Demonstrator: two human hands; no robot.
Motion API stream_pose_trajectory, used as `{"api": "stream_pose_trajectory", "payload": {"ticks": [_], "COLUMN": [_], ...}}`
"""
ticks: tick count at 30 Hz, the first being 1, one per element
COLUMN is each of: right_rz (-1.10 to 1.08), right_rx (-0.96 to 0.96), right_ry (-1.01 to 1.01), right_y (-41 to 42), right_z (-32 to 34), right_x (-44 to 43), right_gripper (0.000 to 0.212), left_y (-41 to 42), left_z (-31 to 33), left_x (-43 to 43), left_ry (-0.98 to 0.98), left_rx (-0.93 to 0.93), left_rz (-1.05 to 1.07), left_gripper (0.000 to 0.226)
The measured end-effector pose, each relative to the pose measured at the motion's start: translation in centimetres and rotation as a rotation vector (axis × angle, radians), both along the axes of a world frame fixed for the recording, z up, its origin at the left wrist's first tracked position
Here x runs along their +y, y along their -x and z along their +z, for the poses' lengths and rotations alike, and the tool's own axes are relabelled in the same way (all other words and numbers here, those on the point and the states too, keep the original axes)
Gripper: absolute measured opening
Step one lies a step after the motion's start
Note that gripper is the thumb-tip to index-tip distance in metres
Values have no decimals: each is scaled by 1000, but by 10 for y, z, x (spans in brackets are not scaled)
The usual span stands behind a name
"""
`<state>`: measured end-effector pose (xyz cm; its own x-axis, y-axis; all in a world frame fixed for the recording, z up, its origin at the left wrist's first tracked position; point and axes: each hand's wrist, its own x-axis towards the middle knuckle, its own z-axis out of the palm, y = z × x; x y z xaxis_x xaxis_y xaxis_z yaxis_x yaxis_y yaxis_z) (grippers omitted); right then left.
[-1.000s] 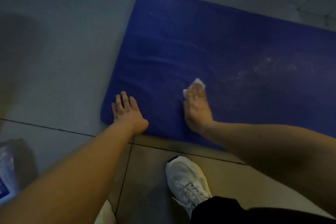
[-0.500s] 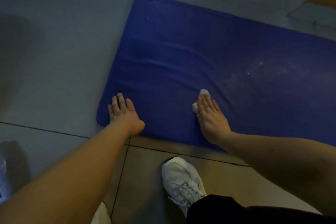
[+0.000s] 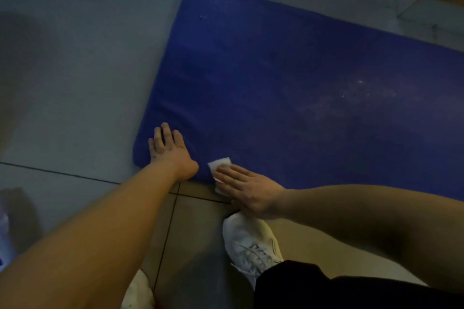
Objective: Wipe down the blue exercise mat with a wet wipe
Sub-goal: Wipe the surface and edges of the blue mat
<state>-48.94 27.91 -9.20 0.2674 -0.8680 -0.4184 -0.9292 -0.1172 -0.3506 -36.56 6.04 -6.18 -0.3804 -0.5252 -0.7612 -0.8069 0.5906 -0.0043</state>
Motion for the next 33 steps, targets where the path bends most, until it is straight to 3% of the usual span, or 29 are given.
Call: {"api": "stream_pose_trajectory", "payload": {"ticks": [9,12,18,25,29,33], "right_rz": [-126,-185,-178,-190,-208,-408], "right_rx": [92,62,19,35,36,133], "right_ry": [-231,-224,36,110,119,167], "right_y": [59,47,4,-22,1,61], "right_z": [27,25,-14,-13,-13,-16], "right_x": [104,81,-29,-143,-142,-109], "right_gripper": [59,59,65,64,62,61], "left_y": [-2,1,-7,-17,-16,-19], "left_z": [-7,-7,-3,2,1,3], "left_x": [2,5,0,-14,-19,-22], "left_ry": [14,25,38,186,257,376], "left_rx": [-6,-3,55,359,384,316], "left_rz": [-6,-1,-17,57,162,293], "left_gripper": [109,111,106,63,64,63]}}
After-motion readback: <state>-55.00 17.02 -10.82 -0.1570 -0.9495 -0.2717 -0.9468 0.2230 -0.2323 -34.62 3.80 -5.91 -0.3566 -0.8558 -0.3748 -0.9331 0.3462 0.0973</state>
